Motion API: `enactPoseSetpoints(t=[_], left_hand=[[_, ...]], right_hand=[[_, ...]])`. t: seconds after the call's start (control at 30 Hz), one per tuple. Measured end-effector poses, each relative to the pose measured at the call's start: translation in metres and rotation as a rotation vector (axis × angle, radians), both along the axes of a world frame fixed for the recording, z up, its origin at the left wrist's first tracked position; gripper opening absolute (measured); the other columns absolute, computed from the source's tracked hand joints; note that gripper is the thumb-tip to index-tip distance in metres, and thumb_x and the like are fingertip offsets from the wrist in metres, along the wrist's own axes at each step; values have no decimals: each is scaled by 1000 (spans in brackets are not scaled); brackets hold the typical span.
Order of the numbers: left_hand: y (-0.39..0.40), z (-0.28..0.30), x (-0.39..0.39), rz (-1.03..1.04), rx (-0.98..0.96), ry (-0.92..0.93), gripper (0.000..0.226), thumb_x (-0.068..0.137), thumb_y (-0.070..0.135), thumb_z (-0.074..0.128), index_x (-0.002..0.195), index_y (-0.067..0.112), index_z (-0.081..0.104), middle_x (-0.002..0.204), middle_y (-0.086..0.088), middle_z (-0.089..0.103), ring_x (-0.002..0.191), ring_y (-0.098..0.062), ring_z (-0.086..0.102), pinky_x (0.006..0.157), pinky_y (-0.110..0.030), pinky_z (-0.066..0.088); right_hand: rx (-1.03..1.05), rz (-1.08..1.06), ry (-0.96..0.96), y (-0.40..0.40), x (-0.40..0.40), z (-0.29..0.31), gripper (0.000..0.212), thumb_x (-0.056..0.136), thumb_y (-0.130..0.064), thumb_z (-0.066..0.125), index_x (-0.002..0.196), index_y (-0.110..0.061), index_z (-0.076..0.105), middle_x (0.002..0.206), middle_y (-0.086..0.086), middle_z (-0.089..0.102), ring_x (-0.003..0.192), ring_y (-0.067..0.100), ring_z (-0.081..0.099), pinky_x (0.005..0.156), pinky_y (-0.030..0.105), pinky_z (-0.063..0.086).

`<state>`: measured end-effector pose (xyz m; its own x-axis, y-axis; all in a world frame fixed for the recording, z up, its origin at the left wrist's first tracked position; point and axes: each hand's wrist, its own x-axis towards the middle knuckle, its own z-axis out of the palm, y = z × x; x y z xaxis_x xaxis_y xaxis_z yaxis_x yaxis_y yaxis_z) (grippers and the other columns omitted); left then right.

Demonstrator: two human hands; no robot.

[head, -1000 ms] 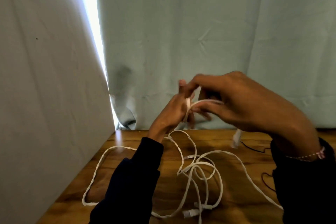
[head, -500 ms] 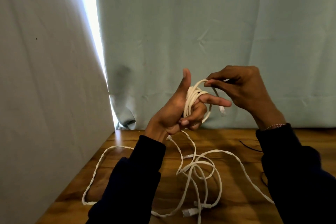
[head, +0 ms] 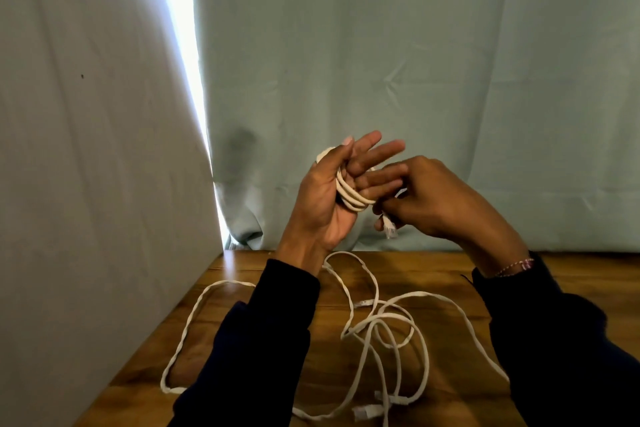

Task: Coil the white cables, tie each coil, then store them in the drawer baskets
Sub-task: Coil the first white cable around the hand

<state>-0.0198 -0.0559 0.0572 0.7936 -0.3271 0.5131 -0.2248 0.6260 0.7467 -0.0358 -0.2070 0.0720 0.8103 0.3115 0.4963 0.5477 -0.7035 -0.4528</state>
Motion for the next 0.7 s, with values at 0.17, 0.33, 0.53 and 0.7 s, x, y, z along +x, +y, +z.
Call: enactPoseSetpoints(t=[0.17, 0.33, 0.53, 0.7], left_hand=[[-1, -2, 6, 14, -134, -24, 48, 105, 20, 39, 147, -4, 36, 140, -20, 57, 131, -33, 55, 103, -44, 51], [-3, 0, 6, 160, -84, -76, 48, 108, 19, 33, 154, 5, 27, 145, -13, 53, 134, -29, 52, 113, -40, 41], [-1, 1, 5, 229, -84, -57, 51, 108, 27, 35, 155, 10, 28, 144, -16, 55, 128, -31, 58, 117, -49, 35], [0, 3, 0, 209, -44, -63, 56, 107, 39, 31, 156, 13, 26, 139, -14, 59, 124, -29, 62, 99, -40, 54]], right_hand=[[257, -3, 146, 6, -11, 4, 28, 89, -13, 73, 112, -16, 57, 74, 1, 75, 65, 12, 74, 72, 33, 62], [450, 25, 243, 12, -18, 5, 45, 92, -11, 69, 126, -17, 41, 86, 5, 76, 73, 14, 76, 72, 29, 61], [94, 33, 21, 17, -22, 1, 24, 83, -15, 79, 104, -21, 68, 93, -6, 72, 83, 9, 71, 82, 33, 61], [121, 49, -266, 17, -17, -2, 23, 77, -30, 81, 98, -19, 77, 80, -7, 74, 67, 2, 70, 71, 18, 59]])
